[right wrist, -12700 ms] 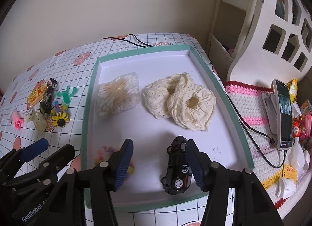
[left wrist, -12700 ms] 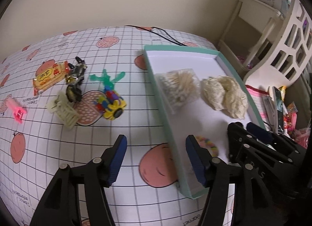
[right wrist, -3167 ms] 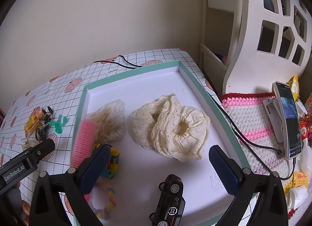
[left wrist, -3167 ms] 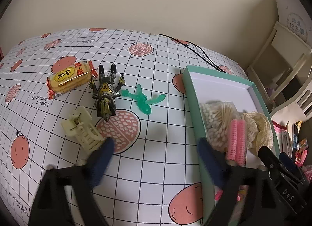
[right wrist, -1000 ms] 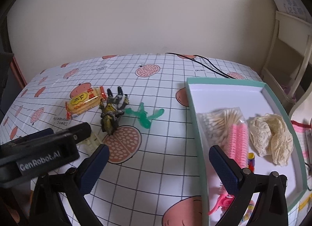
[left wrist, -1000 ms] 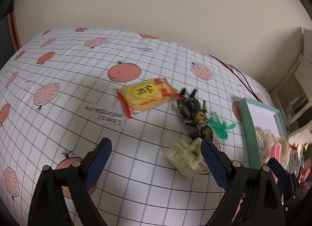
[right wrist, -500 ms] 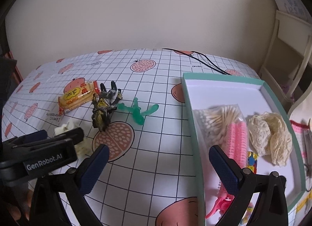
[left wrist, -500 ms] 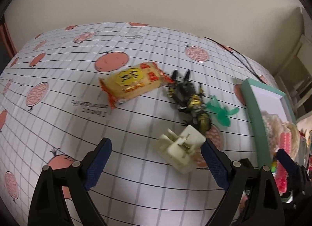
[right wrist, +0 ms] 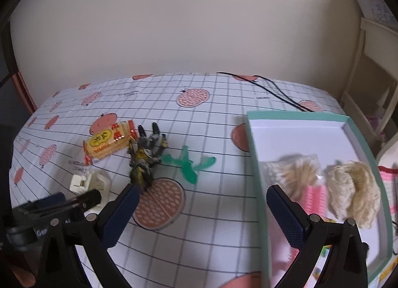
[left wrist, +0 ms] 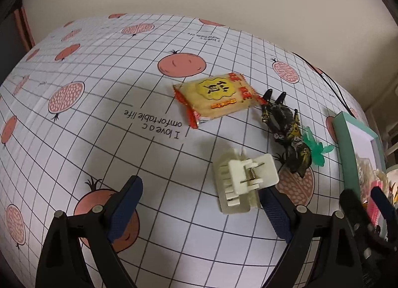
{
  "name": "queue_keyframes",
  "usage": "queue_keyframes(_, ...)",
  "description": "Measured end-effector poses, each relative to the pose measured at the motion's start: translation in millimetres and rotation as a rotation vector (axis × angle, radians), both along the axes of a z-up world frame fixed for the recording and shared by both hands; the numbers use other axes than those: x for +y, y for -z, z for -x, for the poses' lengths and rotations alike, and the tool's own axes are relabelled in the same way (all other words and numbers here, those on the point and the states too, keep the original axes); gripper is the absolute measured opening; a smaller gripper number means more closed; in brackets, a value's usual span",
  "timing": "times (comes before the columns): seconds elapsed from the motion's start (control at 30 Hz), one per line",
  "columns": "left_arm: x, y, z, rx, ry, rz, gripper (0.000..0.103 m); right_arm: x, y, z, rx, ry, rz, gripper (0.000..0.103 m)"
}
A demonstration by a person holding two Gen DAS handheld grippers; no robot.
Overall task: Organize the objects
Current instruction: 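Grasp the white hair clip with the left tool while the right tool grasps the black robot figure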
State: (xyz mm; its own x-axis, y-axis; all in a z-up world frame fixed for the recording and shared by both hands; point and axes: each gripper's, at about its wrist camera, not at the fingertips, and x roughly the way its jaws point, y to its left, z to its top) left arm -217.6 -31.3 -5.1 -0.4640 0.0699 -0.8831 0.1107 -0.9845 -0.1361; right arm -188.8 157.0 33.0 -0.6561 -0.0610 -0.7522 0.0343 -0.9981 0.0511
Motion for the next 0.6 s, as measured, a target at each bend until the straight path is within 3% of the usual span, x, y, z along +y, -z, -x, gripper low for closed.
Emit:
queue_keyframes(0.13,-9,1,-1,-0.006,-0.007,-0.038,0.09,-11,5,11,-0.021,-0.018,0.009,0.102)
queue_keyframes(0.3,-9,1,1,-0.008,0.013,-0.045,0.081,-22,14,26,-0.056,-0.037,0.005,0.093)
queue_keyframes(0.37,-8,0,1,-0.004,0.019,-0.026,0.071,-26,18,30,-0.065,-0.043,0.001,0.091)
queue_keyframes(0.6,-20,-2,0,0.019,0.01,-0.059,0.056,-41,22,38,-0.074,-0.087,0.0,0.076)
